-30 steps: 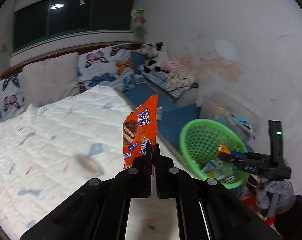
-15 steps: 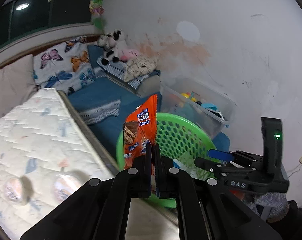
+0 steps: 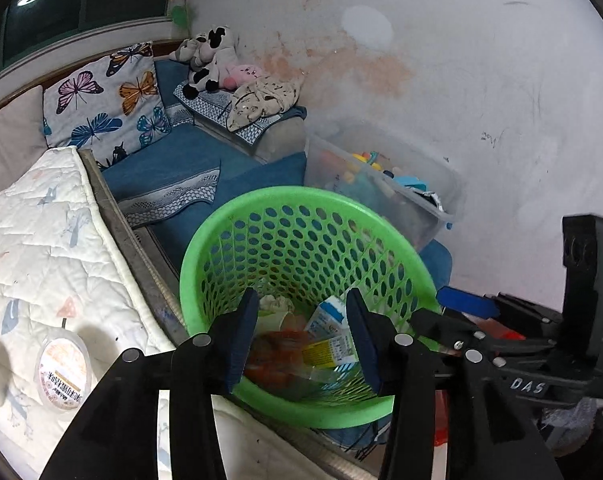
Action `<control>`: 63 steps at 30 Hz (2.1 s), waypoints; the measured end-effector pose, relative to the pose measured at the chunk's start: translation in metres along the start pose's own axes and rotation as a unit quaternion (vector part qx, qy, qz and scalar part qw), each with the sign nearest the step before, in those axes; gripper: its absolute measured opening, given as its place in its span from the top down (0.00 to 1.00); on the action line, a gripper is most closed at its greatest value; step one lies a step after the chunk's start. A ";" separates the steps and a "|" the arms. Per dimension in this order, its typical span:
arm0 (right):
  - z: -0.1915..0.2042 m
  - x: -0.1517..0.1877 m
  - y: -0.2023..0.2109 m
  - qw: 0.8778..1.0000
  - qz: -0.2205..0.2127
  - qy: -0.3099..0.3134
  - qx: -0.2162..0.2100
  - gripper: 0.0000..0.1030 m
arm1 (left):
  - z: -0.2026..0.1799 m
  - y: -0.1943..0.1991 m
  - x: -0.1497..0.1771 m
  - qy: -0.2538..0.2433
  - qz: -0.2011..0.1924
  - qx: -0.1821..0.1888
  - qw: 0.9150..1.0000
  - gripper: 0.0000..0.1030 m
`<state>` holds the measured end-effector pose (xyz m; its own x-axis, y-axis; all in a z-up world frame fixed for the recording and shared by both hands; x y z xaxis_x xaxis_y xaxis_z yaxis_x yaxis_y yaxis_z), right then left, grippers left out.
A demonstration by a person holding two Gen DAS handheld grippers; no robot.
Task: Collect trash
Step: 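Carry the wrapper and peel to the green basket and release both, then grasp the large yogurt cup with the left tool while the right tool grasps the small yogurt cup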
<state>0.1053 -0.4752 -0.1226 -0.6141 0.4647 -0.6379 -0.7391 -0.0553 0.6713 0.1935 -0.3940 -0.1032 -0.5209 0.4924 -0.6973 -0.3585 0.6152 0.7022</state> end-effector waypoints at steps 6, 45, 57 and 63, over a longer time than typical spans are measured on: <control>0.018 0.004 0.001 1.000 0.002 0.016 -0.012 0.37 | 0.024 0.015 0.009 0.017 -0.005 -0.020 1.000 0.56; 0.212 0.034 -0.074 0.974 0.064 0.190 -0.107 0.19 | 0.280 0.113 0.106 0.143 0.019 -0.240 0.960 0.19; 0.235 0.045 -0.114 0.965 0.086 0.230 -0.090 0.19 | 0.296 0.098 0.113 0.161 0.032 -0.230 0.959 0.20; 0.241 0.044 -0.129 0.963 0.087 0.241 -0.081 0.19 | 0.298 0.094 0.115 0.169 0.031 -0.216 0.961 0.34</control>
<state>0.2405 -0.2349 -0.1463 -0.7607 -0.0272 -0.6486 -0.6227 -0.2515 0.7409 0.3306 -0.0960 -0.1600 -0.7466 0.2474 -0.6176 -0.5691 0.2433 0.7855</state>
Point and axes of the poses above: each gripper's, at about its wrist camera, not at the fingertips, and y roughly against the way its jaws point, z to its left, x to its underside, the point moved 10 cm from there along -y, roughly the way its jaws point, and after that the axes turned 4 degrees about -y, right-handed, at the moved point
